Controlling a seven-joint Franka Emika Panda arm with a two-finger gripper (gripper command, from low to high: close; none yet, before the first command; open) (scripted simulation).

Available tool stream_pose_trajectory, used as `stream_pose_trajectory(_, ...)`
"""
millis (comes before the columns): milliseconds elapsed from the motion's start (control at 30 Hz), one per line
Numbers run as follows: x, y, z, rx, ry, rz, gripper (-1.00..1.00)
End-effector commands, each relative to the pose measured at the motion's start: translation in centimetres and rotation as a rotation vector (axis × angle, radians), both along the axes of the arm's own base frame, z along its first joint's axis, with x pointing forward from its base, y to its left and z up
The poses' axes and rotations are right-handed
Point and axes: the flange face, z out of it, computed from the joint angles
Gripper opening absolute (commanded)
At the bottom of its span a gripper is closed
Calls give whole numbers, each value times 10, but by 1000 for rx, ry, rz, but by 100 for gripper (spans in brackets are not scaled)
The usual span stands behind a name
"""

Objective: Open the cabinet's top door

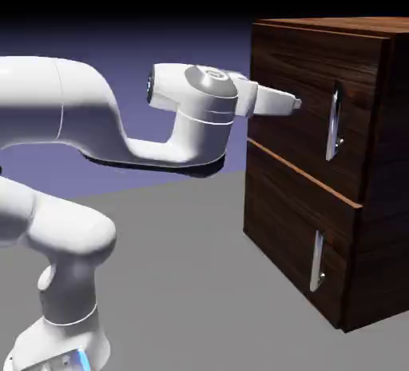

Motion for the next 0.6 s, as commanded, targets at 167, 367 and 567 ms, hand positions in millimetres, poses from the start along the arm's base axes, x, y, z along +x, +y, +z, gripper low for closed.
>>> stream_pose_trajectory(167,10,-25,-15,25,-66,0,0)
stream_pose_trajectory(367,24,-50,-36,51,-124,5,0)
stream_pose_trajectory(567,44,-64,-50,67,-153,12,0)
